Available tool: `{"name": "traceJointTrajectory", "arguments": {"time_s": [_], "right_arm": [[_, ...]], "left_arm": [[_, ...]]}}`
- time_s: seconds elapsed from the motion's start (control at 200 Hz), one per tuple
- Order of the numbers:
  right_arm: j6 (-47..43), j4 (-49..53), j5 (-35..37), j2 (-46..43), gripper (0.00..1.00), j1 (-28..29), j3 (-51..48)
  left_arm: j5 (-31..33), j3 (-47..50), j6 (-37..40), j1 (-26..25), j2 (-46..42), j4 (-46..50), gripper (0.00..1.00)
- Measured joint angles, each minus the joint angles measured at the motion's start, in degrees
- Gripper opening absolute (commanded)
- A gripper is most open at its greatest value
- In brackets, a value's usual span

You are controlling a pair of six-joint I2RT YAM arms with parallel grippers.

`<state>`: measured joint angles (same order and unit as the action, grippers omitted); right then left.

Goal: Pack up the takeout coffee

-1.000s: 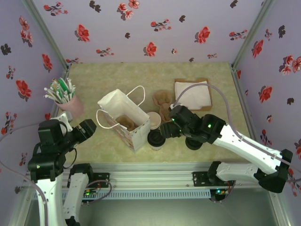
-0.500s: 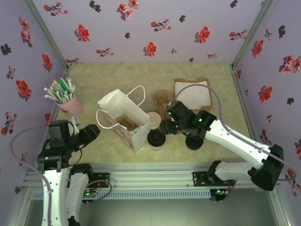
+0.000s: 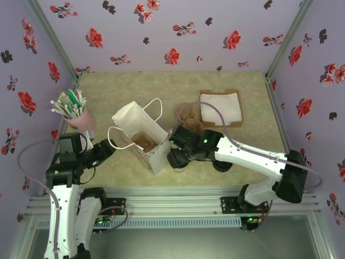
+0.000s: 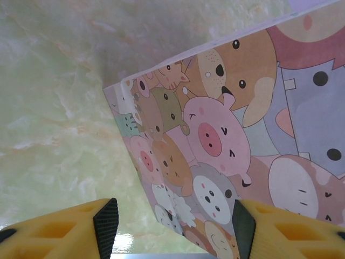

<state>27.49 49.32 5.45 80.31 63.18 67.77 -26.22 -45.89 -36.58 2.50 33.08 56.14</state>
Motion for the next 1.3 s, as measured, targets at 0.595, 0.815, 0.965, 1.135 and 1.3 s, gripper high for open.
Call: {"name": "traceJointTrajectory", "arguments": {"time_s": [0.595, 0.815, 0.965, 1.135, 1.3], "right_arm": [[-0.2, 0.0, 1.0, 3.8, 0.82, 0.5, 0.5], [0.2, 0.0, 1.9, 4.5, 0.78, 0.5, 0.5], [0.6, 0.1, 2.4, 4.6, 0.75, 0.6, 0.5], [1.7, 1.3, 3.7, 4.5, 0.74, 0.6, 0.8], [3.9, 3.5, 5.5, 4.2, 0.73, 0.6, 0.9]], "left_arm": [[-0.4, 0.0, 0.0, 0.0, 0.2, -1.1, 0.60], [-0.4, 0.0, 0.0, 0.0, 0.1, -1.1, 0.60], [-0.4, 0.0, 0.0, 0.0, 0.1, -1.1, 0.60], [-0.4, 0.0, 0.0, 0.0, 0.1, -1.1, 0.60], [-0.4, 0.0, 0.0, 0.0, 0.1, -1.1, 0.60]]}}
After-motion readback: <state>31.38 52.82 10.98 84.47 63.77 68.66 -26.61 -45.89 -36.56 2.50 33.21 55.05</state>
